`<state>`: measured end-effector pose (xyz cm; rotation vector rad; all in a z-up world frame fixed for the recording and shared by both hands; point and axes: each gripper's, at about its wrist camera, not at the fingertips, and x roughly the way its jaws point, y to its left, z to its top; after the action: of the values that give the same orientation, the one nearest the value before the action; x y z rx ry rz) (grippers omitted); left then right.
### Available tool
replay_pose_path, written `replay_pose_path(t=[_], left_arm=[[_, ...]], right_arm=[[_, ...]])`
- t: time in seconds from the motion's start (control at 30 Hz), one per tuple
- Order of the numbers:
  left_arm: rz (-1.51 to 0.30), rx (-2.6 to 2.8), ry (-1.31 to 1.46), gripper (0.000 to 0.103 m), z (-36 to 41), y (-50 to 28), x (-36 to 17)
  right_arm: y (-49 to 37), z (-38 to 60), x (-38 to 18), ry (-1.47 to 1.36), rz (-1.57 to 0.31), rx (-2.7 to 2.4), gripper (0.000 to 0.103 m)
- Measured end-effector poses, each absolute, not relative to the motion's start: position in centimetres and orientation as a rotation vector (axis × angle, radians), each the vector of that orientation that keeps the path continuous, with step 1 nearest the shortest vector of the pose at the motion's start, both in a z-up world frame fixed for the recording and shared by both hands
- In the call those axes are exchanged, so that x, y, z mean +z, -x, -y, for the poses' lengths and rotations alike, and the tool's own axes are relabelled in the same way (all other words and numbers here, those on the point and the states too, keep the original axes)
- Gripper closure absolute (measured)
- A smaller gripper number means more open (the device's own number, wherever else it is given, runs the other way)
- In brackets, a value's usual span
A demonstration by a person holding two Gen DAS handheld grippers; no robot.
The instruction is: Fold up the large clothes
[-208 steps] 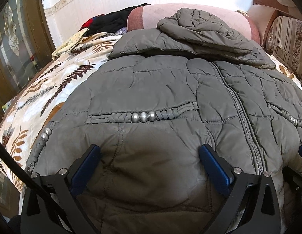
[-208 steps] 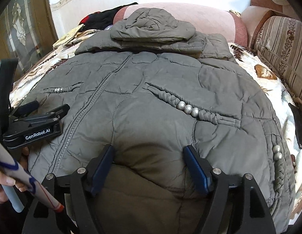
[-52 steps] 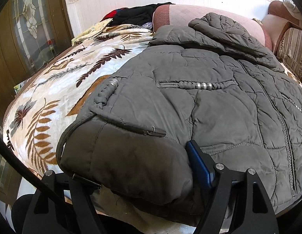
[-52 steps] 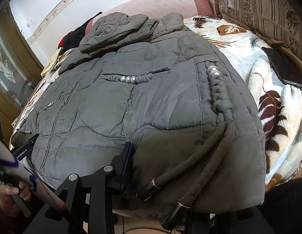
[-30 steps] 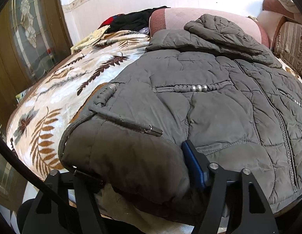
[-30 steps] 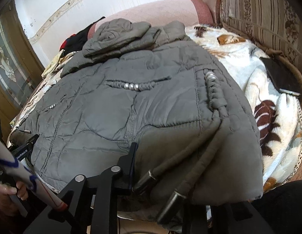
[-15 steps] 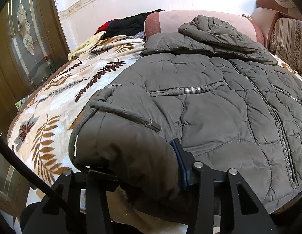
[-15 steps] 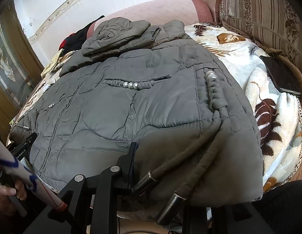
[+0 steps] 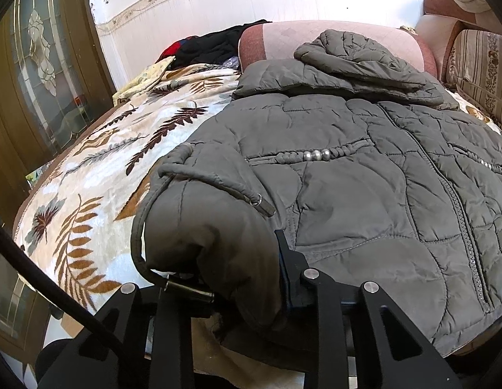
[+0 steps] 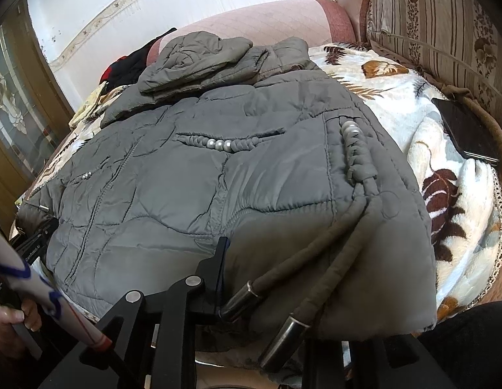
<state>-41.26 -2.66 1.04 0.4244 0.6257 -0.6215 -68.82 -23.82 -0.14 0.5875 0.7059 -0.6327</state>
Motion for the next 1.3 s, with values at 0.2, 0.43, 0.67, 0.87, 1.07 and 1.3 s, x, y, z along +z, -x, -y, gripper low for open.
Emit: replay_pose_path(t=[0.2, 0.43, 0.67, 0.87, 1.07, 1.3], left_arm=[[-0.622, -0.621, -0.425, 0.076, 2.6, 41.3, 1.1], [-0.617, -0.618, -0.424, 0.076, 2.6, 41.4, 1.2], [-0.605, -0.616, -0.424, 0.077, 2.4, 41.6, 1.5], [-0.598, -0.615, -0.421, 0.078, 2.0, 42.2, 2.0], [-0.563, -0.617, -0.412, 0.08, 1.3, 43.3, 3.5], [-0.557, -0.639, -0.348, 0.081, 1.4, 42.2, 6.6]], right_arm=[[69.1, 23.9, 0.1, -0.59, -0.689, -0.63, 0.079], [69.3, 23.6, 0.5, -0.579, -0.669, -0.631, 0.08], [69.7, 23.6, 1.0, -0.572, -0.647, -0.634, 0.081], [70.2, 23.4, 1.6, -0.56, -0.626, -0.646, 0.081], [71.2, 23.2, 3.2, -0.542, -0.591, -0.66, 0.082], [71.7, 23.4, 6.7, -0.494, -0.533, -0.649, 0.084]])
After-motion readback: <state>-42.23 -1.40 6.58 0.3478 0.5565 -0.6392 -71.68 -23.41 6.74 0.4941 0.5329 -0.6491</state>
